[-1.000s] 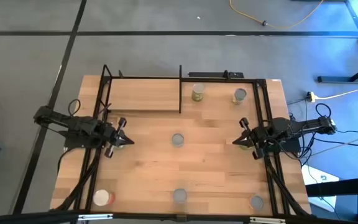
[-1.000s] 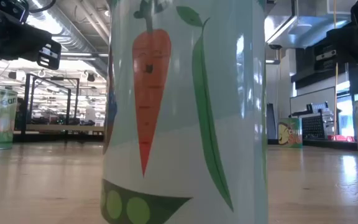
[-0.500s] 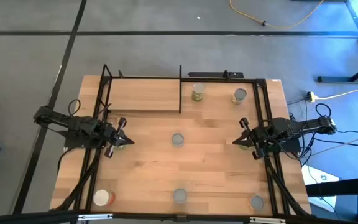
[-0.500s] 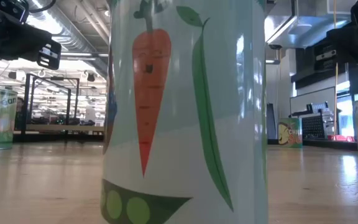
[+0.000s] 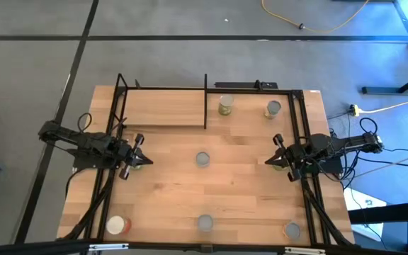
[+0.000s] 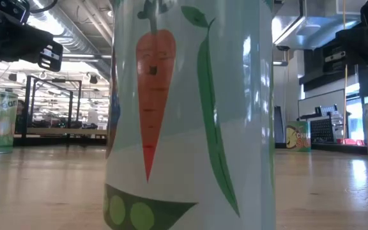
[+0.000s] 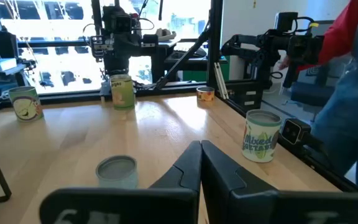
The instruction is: Pick and place cans onto a shelf
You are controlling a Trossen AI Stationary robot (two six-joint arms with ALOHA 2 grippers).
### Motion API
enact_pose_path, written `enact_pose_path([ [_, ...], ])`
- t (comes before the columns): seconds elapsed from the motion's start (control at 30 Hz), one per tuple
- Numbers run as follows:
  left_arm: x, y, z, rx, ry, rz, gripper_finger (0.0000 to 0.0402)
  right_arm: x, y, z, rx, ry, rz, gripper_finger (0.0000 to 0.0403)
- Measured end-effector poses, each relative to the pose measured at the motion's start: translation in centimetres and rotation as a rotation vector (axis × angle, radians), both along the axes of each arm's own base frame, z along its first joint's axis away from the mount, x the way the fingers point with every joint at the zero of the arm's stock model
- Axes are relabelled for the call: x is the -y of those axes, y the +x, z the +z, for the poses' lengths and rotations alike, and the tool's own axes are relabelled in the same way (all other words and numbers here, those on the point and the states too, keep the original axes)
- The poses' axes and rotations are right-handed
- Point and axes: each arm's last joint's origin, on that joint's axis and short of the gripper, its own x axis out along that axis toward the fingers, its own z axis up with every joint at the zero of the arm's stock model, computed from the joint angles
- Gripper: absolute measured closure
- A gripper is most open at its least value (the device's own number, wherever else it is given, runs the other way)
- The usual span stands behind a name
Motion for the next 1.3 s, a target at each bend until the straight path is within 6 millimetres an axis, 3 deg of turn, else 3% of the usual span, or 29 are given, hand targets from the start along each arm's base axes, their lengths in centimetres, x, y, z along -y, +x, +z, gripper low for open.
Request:
enact_pose_path([
  [0.3, 0.0, 0.0, 0.0, 0.002, 0.003, 0.004, 0.0401, 0.0, 0.0, 0.0, 0.000, 0.000, 0.000, 0.0390],
  [0.53, -0.5, -0.1, 1.2, 0.060, -0.087, 0.160, 0.0401, 0.1, -0.1, 0.9, 0.059, -0.019, -0.012, 0.0390],
  [0.77, -1.1, -1.0, 4.9, 0.132, -0.150, 0.263, 0.0401, 0.9, -1.6, 6.2, 0.148, -0.008, -0.205, 0.0390],
  [1.0, -1.5, -2.0, 9.4, 0.110, -0.151, 0.306, 0.0401, 1.9, -3.5, 11.2, -0.055, -0.059, -0.396, 0.0390],
  [1.3, -1.7, -2.4, 16.8, -0.040, -0.131, 0.327, 0.0401, 2.0, -2.7, 17.8, -0.259, -0.022, -0.507, 0.0390],
])
